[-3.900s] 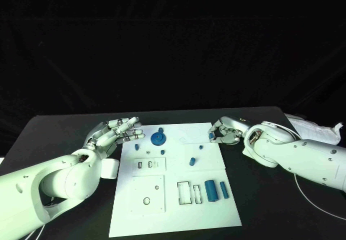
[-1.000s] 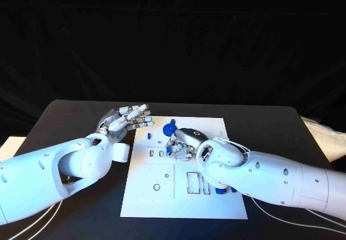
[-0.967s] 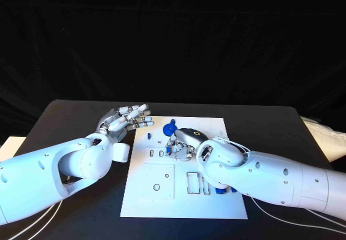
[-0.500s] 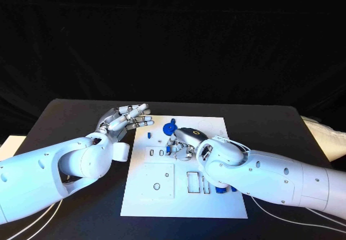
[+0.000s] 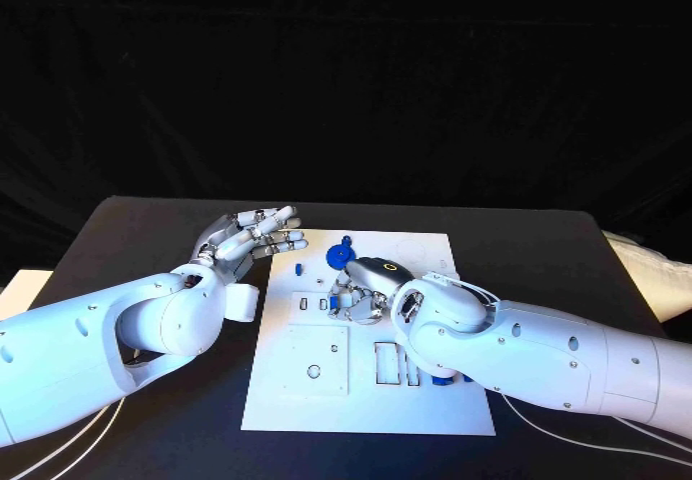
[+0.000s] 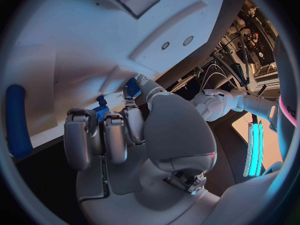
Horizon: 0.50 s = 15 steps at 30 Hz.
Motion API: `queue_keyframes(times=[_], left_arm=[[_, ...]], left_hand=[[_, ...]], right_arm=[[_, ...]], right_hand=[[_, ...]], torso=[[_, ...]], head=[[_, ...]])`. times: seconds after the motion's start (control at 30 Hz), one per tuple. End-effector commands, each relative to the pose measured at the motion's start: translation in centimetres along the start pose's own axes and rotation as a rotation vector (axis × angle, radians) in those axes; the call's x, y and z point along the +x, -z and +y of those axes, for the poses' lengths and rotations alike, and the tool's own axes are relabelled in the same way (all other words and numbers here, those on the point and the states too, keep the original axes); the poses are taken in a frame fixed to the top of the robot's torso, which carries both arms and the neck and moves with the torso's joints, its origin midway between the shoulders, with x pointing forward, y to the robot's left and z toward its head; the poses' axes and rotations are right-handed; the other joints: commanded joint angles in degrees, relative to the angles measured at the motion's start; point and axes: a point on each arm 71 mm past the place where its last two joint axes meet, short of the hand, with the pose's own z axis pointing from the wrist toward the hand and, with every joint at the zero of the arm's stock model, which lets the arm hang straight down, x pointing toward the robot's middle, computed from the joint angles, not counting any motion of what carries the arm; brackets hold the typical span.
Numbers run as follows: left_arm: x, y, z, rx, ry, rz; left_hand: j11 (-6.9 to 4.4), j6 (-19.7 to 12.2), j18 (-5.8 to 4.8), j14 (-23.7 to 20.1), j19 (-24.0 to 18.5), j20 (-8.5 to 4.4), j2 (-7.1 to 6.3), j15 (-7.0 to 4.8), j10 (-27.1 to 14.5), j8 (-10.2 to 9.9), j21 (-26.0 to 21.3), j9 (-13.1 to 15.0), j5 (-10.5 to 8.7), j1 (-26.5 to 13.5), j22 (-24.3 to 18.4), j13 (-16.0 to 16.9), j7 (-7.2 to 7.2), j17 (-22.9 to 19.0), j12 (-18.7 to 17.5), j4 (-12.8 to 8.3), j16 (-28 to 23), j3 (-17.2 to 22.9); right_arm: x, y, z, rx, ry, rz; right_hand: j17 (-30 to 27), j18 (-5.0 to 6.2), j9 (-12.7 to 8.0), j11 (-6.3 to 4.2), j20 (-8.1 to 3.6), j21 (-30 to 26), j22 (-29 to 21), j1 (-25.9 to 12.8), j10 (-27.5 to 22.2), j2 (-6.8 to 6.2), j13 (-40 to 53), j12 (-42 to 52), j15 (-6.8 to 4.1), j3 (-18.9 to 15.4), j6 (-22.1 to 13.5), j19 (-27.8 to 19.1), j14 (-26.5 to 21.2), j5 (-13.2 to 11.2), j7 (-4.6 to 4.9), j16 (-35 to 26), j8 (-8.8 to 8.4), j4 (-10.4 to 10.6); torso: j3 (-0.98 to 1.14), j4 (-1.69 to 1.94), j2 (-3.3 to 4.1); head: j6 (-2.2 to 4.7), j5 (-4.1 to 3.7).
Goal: Assemble the parts on the task board
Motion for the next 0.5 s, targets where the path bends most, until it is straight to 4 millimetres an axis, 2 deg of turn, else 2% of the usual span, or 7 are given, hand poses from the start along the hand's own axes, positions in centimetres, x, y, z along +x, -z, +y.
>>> queue_keyframes(times=[0.03, 0.27, 0.5], left_arm=[[0.26, 0.01, -0.10, 0.010, 0.011, 0.019], [0.26, 0.00, -0.10, 0.009, 0.011, 0.020], [0.26, -0.01, -0.09, 0.008, 0.012, 0.020]], left_hand=[[0.06, -0.1, 0.69, 0.1, 0.2, 0.21, 0.44, 0.05, -0.1, -0.2, -0.4, 0.0, 0.02, 0.2, -0.1, -0.1, -0.03, 0.1, -0.3, -0.3, -0.3, -0.1], [0.06, -0.1, 0.69, 0.1, 0.2, 0.21, 0.44, 0.05, -0.1, -0.2, -0.4, 0.0, 0.02, 0.2, -0.1, -0.1, -0.03, 0.1, -0.3, -0.3, -0.3, -0.1], [0.06, -0.1, 0.69, 0.1, 0.2, 0.21, 0.44, 0.05, -0.1, -0.2, -0.4, 0.0, 0.02, 0.2, -0.1, -0.1, -0.03, 0.1, -0.3, -0.3, -0.3, -0.1]], right_arm=[[1.02, 0.23, -0.37, 0.022, 0.019, 0.055], [0.78, 0.24, -0.57, 0.034, 0.018, 0.023], [0.36, 0.29, -0.47, 0.026, 0.002, -0.035]], right_hand=[[12.7, -0.45, -0.4, 0.32, 0.14, -0.3, 2.8, -0.3, -0.5, -0.93, 4.7, -0.7, 0.46, -0.8, -1.0, 0.2, 5.6, -0.2, 0.13, -0.2, -0.37, 0.3], [12.5, -0.40, -0.6, 0.62, 0.44, -0.5, 2.6, -0.9, -1.5, -1.44, 3.5, -2.6, 0.74, -2.1, -2.5, 0.0, 5.5, -1.2, 0.41, -0.3, -0.35, 1.0], [12.4, -0.33, -0.7, 1.20, 0.88, -0.7, 2.2, -0.7, -3.2, -2.02, 1.8, -5.3, 1.23, -4.0, -5.7, -0.2, 5.5, -1.6, 1.03, -0.4, -0.37, 2.2]], torso=[[0.03, -0.04, 0.02], [0.03, 0.00, 0.03], [0.05, -0.04, 0.03]], head=[[-0.01, 0.03], [-0.02, -0.08], [0.01, -0.15]])
